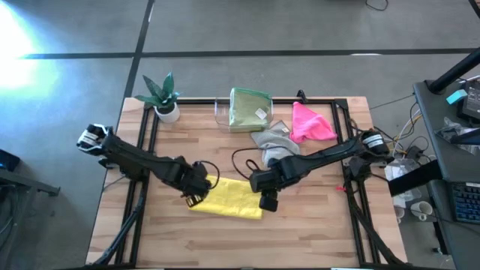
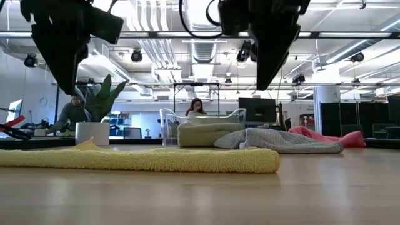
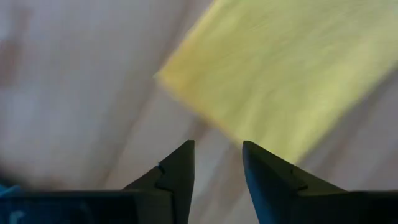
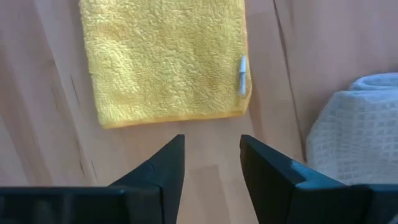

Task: Fold microfiber towels
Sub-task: Fold the yellow microfiber cloth

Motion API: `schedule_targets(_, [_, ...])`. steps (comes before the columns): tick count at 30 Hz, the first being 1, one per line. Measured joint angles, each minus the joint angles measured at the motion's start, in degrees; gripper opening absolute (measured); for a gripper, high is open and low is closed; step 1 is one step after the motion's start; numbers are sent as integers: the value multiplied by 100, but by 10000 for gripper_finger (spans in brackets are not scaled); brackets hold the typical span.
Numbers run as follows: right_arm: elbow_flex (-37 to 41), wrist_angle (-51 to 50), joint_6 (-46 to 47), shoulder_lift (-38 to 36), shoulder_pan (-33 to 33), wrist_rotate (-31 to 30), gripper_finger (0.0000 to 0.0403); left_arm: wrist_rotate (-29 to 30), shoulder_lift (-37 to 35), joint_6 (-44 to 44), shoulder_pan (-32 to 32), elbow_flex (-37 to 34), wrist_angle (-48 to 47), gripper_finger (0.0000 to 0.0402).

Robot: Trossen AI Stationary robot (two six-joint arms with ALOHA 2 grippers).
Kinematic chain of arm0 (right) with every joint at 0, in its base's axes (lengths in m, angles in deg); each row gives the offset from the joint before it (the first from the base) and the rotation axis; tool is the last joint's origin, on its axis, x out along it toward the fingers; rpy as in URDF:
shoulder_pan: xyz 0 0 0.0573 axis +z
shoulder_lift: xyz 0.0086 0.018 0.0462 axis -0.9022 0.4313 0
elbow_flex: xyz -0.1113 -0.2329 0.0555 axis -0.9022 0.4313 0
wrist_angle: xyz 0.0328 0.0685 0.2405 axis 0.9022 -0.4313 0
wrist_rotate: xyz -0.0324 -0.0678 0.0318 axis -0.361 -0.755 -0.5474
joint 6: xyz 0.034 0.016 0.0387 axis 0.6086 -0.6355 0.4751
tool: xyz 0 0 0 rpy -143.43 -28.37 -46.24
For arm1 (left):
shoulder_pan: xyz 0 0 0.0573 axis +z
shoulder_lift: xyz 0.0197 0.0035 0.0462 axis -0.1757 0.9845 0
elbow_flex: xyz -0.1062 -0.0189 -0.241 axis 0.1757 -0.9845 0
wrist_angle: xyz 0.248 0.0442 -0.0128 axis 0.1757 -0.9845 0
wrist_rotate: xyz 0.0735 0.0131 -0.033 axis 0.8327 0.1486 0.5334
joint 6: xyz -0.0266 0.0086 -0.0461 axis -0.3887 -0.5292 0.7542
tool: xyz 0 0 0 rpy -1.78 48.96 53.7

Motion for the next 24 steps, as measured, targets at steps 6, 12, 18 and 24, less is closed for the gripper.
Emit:
schedule_targets(6, [35,-110,-46,-213,1,-21,136,-152,-192,-31,-359,-676,2202,120])
schedule_targets(12, [40,-144,177,-246,57,-19,125,-552,-199,11,-458,-1345,3278,120])
schedule_targets(18, [42,-153,235,-250,122,-17,116,-801,-199,21,-458,-1786,3517,120])
schedule_targets(24, [42,-151,248,-250,129,-14,118,-828,-146,15,-413,-2089,3552,120])
